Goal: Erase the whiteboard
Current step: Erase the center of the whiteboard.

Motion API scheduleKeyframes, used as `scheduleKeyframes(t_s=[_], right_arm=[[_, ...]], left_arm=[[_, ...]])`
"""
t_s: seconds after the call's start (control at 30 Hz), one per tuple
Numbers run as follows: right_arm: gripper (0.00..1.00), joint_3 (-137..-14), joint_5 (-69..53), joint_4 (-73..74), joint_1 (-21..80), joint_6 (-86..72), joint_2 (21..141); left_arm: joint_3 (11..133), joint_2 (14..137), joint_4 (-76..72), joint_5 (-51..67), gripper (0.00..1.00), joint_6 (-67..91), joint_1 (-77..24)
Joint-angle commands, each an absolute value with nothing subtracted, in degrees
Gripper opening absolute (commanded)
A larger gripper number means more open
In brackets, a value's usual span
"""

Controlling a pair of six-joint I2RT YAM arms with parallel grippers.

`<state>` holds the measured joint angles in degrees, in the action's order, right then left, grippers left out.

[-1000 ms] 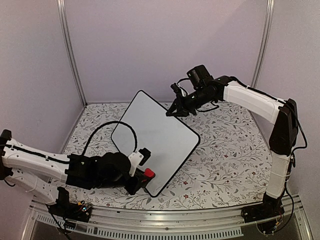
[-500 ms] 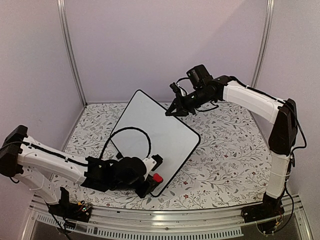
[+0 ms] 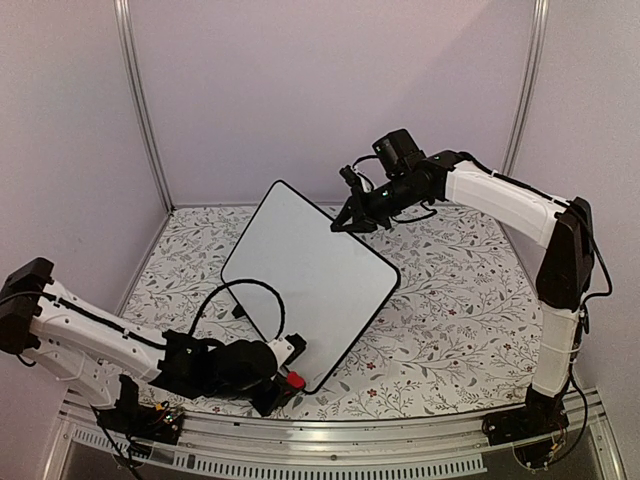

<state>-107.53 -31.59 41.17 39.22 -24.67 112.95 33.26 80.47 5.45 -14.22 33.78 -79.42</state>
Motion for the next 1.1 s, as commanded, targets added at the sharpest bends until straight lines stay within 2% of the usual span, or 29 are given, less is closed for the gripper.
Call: scheduleKeyframes(t_s=[0.0,0.43,0.77,1.07], right_arm=[[0.0,-108.6,-30.2,40.9,39.9,-24.3,115.4],[0.0,-108.9,-29.6,40.8,39.9,-24.7,115.5],[0.0,-108.9,-29.4,40.6,39.9,-25.0,115.7],[0.0,-108.9,-29.7,40.8,39.9,-24.8,115.7]], left_arm=[[32.0,77.9,8.0,-15.4,0.0,36.4,-80.9],[36.8,71.0,12.6,-19.5,0.0,33.8,-81.4],[43.8,77.6,11.0,-18.9,0.0,29.6,-81.7],[44.6,85.3,8.0,-18.2,0.0,28.2,-81.7]])
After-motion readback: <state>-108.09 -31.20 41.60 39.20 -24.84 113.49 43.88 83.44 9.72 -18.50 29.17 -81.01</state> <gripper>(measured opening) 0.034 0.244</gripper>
